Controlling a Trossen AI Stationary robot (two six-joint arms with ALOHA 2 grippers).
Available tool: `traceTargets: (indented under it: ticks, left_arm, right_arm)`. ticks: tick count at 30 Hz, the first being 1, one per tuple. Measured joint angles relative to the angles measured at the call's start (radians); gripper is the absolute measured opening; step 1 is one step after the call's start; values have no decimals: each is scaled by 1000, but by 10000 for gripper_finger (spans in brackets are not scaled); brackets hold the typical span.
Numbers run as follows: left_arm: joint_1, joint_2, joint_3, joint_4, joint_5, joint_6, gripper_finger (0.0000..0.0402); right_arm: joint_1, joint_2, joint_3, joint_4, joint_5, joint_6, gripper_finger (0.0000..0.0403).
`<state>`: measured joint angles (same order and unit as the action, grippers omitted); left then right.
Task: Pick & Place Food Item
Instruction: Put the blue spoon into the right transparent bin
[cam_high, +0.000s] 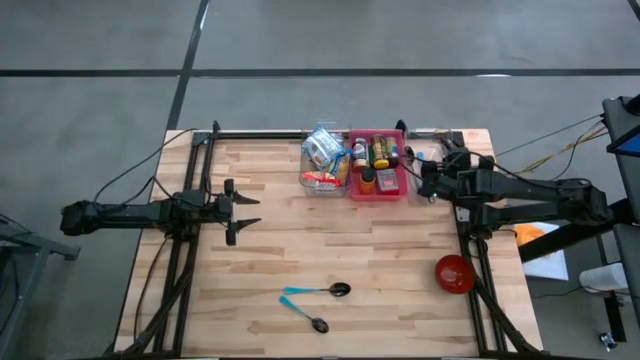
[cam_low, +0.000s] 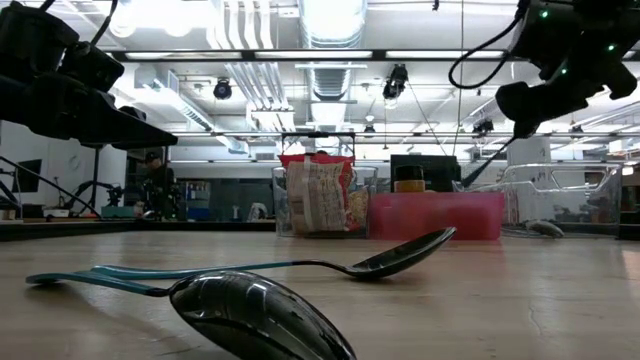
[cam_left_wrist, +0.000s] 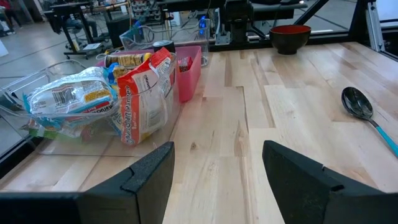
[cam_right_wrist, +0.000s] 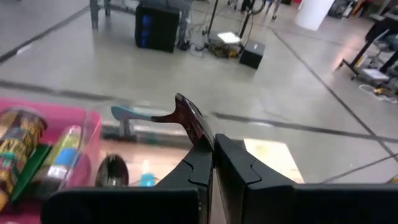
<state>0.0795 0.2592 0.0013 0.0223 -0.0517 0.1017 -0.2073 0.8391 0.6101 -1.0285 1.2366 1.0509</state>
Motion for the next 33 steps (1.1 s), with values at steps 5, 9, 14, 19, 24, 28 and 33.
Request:
traceTargets:
  ticks: [5,9,14,19,24,28,33]
  left_arm:
    - [0,0,0,0,0,0,244]
    - [0,0,0,0,0,0,244]
    - [0,0,0,0,0,1,244]
    - [0,0,0,0,0,3,244]
    - [0,0,0,0,0,3,244]
    - [0,0,0,0,0,3,244]
    - [0,0,0,0,0,3,244]
  right_arm:
    - [-3,0,-4,-16,-89,8,9]
    - [-3,7,-31,-15,-121,57,9]
    - [-3,29,-70,-15,-165,142,9]
    - [-3,62,-101,-13,-243,208,9]
    - [-3,92,-112,-13,-319,234,9]
    - [-3,113,-113,-13,-384,236,9]
    - [-3,127,-113,-12,-433,236,9]
